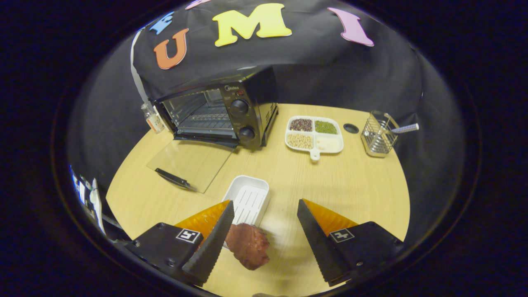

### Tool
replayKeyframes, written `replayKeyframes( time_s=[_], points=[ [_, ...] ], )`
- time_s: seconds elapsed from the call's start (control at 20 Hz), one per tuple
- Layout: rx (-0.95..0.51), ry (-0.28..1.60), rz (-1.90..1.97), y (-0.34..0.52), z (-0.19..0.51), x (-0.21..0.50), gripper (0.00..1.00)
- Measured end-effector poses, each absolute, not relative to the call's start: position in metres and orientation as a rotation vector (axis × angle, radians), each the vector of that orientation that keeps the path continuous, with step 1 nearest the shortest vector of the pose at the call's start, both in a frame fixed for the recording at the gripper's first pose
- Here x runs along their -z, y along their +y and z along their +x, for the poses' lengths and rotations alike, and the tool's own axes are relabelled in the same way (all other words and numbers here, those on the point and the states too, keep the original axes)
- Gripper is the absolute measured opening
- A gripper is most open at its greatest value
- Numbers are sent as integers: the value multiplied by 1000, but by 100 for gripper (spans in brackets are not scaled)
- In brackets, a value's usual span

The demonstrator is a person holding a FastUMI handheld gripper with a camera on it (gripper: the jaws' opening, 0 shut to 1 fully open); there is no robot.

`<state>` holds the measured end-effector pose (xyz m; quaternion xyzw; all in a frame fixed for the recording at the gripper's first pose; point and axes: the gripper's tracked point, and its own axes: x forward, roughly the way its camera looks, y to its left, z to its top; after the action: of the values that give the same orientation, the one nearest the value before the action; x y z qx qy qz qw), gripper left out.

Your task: Open the toaster oven, put the food inside, and close the toaster oven door.

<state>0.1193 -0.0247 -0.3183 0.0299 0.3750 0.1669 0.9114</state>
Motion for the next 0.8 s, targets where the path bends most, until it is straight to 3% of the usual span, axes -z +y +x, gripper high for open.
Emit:
replayKeyframes(
  time_s=[0.15, 0.3, 0.6, 0.8],
  points=[
    [-431, 874, 135, -19, 106, 341, 94],
    [-508, 973, 241, -6, 91, 355, 83],
    [-569, 1053, 388, 7, 84, 352, 36],
    [-574, 1068, 426, 11, 82, 346, 22]
  ],
)
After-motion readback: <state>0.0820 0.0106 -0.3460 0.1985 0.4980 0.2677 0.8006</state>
